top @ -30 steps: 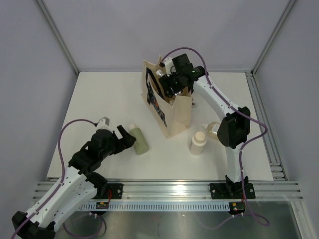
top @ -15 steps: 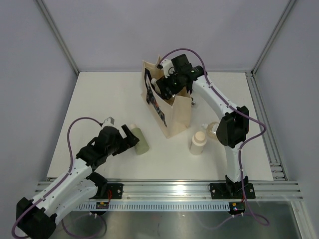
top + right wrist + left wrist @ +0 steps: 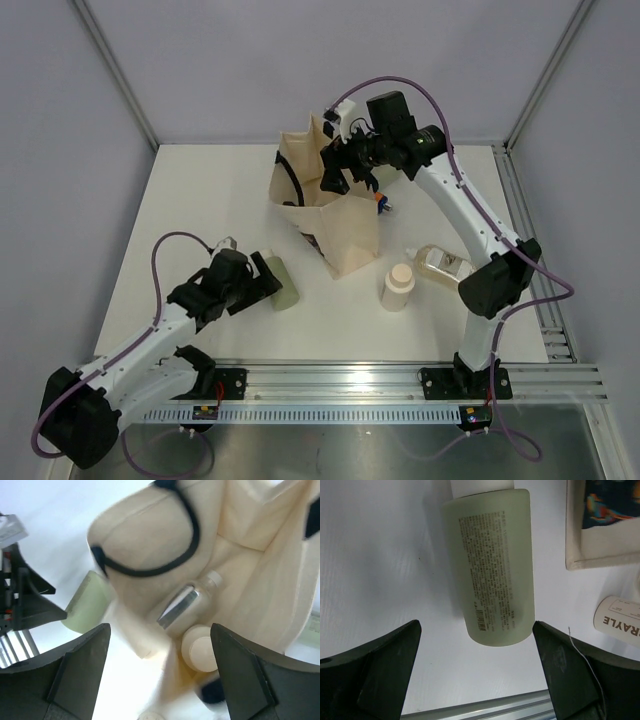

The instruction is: Place the personal care products into the canvas bag

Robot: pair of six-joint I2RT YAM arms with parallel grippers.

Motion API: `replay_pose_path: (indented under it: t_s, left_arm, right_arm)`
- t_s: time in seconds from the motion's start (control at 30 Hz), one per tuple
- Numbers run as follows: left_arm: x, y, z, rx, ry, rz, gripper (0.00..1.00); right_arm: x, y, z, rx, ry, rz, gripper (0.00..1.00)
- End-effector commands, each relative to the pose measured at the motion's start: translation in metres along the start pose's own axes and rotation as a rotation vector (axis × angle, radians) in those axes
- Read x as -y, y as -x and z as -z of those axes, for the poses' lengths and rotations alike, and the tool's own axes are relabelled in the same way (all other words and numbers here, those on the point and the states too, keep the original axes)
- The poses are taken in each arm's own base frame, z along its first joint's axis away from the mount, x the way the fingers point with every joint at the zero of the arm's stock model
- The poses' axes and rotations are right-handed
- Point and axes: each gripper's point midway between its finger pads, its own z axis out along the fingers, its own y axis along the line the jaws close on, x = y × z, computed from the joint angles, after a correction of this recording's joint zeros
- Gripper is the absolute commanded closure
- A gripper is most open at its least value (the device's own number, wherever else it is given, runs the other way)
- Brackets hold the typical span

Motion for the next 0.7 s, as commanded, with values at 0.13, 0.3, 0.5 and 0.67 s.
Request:
replay_pose_path:
  t_s: [0.13,0.3,0.5,0.67]
  left_arm:
    - [0.009,0.015,-0.01,0.019,0.051,0.029,0.01]
    - [0.013,0.019,-0.018,0.016,0.064,0.015,0.01]
    - [0.022,0.036,-0.031,0.038,0.125,0.025,0.01]
    - [0.008,0.037,-0.05,-0.007,0.309,0.031,0.02]
  right_arm:
    - [-0.021,0.012,0.032,0.052,0.02,0.069,0.11]
    - [-0.033,0.009,0.044,0.068,0.076,0.109,0.12]
    - [-0.047,-0.004,0.093,0.138,0.114,0.173,0.11]
    - [-0.034,-0.038,0.14,0.252,0.101,0.076,0.1]
